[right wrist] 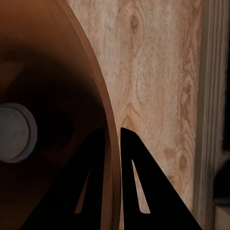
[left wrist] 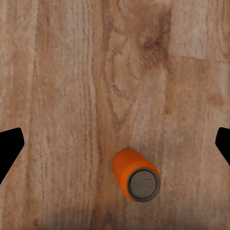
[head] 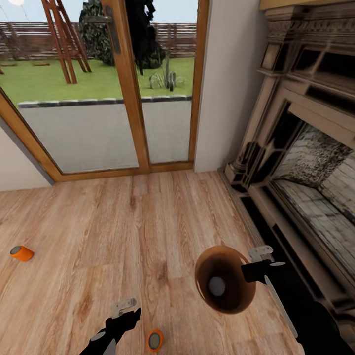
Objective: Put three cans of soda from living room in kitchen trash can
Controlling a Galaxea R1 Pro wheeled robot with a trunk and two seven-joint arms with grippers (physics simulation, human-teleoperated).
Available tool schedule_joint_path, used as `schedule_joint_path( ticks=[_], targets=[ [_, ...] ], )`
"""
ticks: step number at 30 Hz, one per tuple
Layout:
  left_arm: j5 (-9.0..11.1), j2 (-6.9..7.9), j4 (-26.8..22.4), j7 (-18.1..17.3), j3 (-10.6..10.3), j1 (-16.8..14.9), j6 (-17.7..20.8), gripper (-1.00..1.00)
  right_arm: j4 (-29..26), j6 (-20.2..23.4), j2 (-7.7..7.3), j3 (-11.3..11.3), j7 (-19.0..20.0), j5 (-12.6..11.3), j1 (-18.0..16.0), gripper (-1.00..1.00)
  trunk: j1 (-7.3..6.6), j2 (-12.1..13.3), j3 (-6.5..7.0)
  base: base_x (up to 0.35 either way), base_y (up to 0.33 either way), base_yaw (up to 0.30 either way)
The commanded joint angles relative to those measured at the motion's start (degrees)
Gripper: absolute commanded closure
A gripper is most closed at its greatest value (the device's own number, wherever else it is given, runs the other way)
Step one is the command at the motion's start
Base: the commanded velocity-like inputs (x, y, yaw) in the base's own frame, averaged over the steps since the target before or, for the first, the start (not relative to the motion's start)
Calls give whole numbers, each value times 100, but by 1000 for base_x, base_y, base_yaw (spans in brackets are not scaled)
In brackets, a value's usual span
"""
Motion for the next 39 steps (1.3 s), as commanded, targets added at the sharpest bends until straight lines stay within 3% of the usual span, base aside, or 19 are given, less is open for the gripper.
schedule_joint_path(
  ticks=[1,39],
  targets=[
    [0,0,0,1,0,0,1,-100,-1,2,1,0,34,-65,-2,100,0,0,-2,0,0,0],
    [0,0,0,-1,0,1,-2,-100,-1,7,2,9,34,-65,-2,100,0,0,-59,11,-59,0]
  ],
)
